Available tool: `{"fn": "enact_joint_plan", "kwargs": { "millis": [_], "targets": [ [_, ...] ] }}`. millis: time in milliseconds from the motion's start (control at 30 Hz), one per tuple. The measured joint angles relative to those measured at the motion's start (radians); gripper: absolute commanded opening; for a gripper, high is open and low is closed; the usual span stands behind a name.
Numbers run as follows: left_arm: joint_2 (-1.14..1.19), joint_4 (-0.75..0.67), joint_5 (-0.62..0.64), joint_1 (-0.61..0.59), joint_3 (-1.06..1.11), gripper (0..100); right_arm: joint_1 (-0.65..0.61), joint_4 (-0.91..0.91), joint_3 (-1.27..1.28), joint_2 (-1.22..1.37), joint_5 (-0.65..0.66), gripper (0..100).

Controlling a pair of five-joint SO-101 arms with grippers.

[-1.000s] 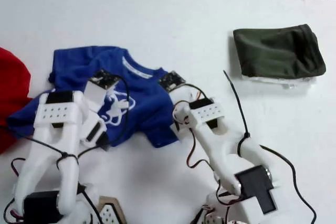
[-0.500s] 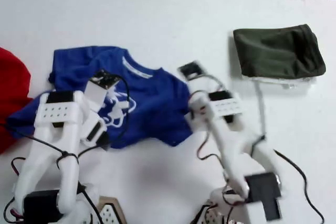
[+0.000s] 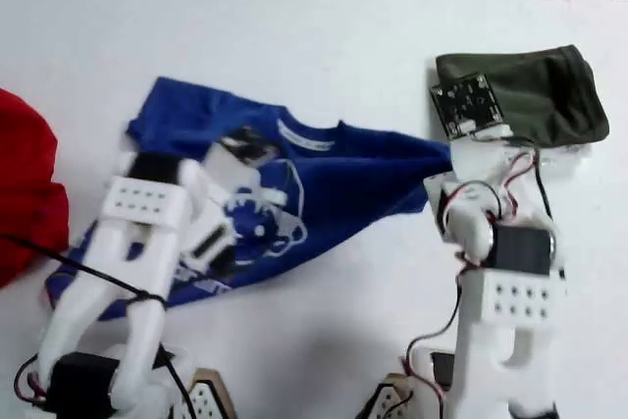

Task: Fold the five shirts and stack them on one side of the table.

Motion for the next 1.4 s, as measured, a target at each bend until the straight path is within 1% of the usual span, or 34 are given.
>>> {"fn": "enact_joint_plan", "kwargs": {
  "millis": [133,233,300,500,600,667,800,967,1167,1267,1400],
  "targets": [
    [0.0,-0.098,0.066,0.144,0.054,27,0.0,0.0,-0.008,-0.02,0.0,1.8],
    [0.009,-0.187,0.109,0.213,0.087,27,0.008,0.008,-0.008,-0.02,0.0,1.8],
    [0.044,-0.219,0.124,0.224,0.089,27,0.009,0.009,-0.008,-0.02,0.002,1.8],
    [0.267,-0.241,0.13,0.232,0.086,26,0.009,0.009,-0.008,-0.02,0.002,1.8],
    [0.37,-0.241,0.138,0.232,0.044,26,0.009,0.009,-0.008,-0.02,0.002,1.8],
    [0.397,-0.239,0.158,0.226,0.009,21,0.009,0.009,-0.008,-0.02,0.002,1.8],
    [0.402,-0.238,0.16,0.18,-0.071,1,0.009,0.009,0.035,-0.02,0.005,1.8],
    [0.402,-0.149,0.16,0.133,-0.18,11,0.009,0.003,0.129,-0.02,0.009,1.8],
    [0.402,0.04,0.161,0.126,-0.256,25,0.064,-0.032,0.158,-0.02,0.009,1.8],
    [0.4,0.121,0.161,0.094,-0.279,26,0.115,-0.034,0.16,-0.02,0.018,1.8],
    [0.311,0.176,0.127,0.037,-0.282,26,0.192,-0.034,0.16,-0.02,0.107,1.8]
  ]
}}
